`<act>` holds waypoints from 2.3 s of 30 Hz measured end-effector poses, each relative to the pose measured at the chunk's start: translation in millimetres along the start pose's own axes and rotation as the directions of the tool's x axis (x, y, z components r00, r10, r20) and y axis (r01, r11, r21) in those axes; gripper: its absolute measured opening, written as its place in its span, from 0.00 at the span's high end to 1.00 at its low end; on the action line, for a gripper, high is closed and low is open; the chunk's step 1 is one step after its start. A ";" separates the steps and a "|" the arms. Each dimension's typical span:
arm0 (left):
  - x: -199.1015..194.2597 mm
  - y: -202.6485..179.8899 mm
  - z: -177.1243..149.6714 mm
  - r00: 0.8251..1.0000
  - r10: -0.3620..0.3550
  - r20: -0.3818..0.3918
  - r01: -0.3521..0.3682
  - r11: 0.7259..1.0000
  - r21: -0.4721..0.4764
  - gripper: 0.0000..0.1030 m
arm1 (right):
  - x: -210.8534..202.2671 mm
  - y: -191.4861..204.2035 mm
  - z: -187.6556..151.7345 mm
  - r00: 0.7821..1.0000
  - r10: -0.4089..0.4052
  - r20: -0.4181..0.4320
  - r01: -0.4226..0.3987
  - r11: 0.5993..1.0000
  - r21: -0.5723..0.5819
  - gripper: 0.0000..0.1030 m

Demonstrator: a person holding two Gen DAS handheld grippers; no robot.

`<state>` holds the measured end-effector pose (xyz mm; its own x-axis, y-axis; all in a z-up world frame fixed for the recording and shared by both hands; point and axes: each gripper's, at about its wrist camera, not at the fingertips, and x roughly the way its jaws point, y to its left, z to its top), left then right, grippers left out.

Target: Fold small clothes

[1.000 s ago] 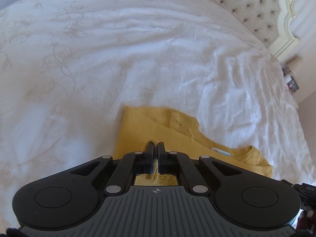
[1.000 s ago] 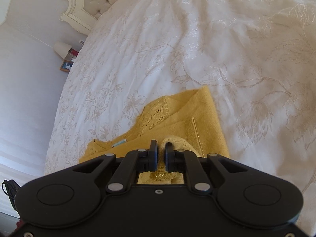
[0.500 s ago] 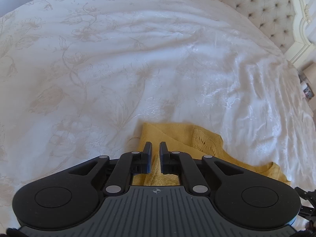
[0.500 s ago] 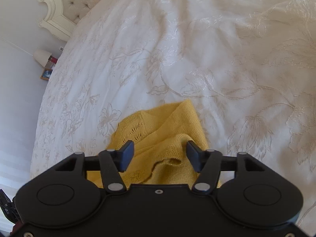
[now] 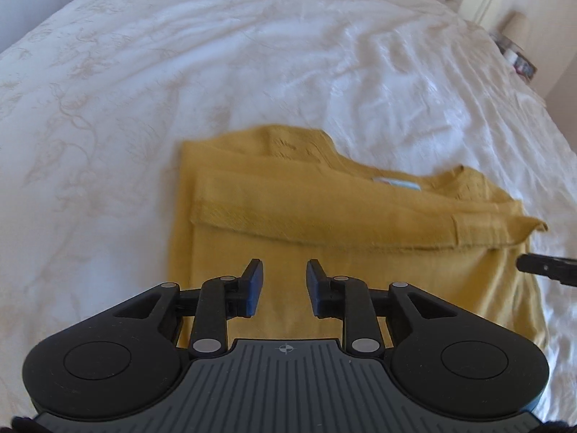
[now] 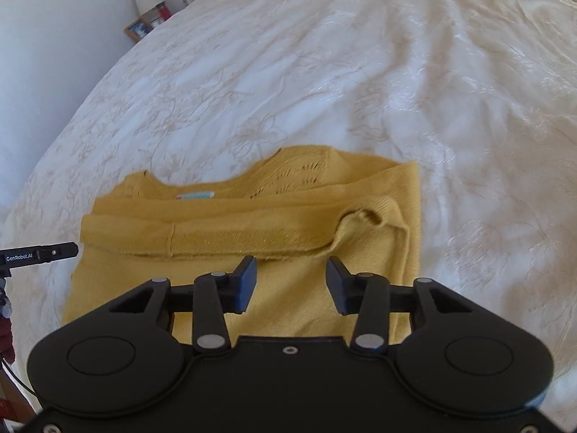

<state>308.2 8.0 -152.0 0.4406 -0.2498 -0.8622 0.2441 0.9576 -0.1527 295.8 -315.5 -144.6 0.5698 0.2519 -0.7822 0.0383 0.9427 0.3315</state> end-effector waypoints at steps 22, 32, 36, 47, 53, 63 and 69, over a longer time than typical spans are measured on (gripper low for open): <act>31.8 16.3 103.8 0.990 0.064 0.129 -0.056 0.996 -0.066 0.74 | 21.9 -30.3 55.1 0.989 -0.114 0.098 0.105 0.990 0.089 0.49; 34.9 -42.9 39.1 0.998 -0.062 -0.032 0.066 0.987 0.148 0.72 | 26.3 9.8 28.2 1.000 -0.005 0.022 0.005 1.000 0.002 0.49; 50.1 -66.8 47.9 0.994 -0.107 -0.032 0.111 0.974 0.196 0.71 | 50.3 24.5 38.7 1.000 0.012 -0.014 -0.013 0.999 -0.046 0.49; 84.5 -33.8 123.5 0.999 -0.014 0.033 0.014 1.000 -0.015 0.69 | 59.2 -6.7 82.6 0.996 -0.076 0.048 0.074 0.996 0.047 0.43; 44.5 -15.8 100.3 0.999 0.010 0.044 -0.012 0.999 0.041 0.60 | 22.7 -24.2 51.7 0.996 -0.069 0.060 0.059 0.988 0.143 0.38; 10.0 21.9 -26.5 0.979 0.106 -0.174 -0.095 0.993 0.073 0.59 | -13.1 -46.5 -53.0 0.974 -0.153 -0.164 0.178 0.973 0.147 0.38; -3.1 47.5 -60.6 0.966 0.140 -0.217 -0.135 0.990 0.041 0.51 | -38.3 -60.9 -77.9 0.967 -0.177 -0.181 0.216 0.950 0.225 0.37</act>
<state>266.1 62.9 -185.8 0.2729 -0.0759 -0.9590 0.2176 0.9759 -0.0153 207.7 -365.5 -176.0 0.3955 0.1169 -0.9110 0.3437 0.9010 0.2648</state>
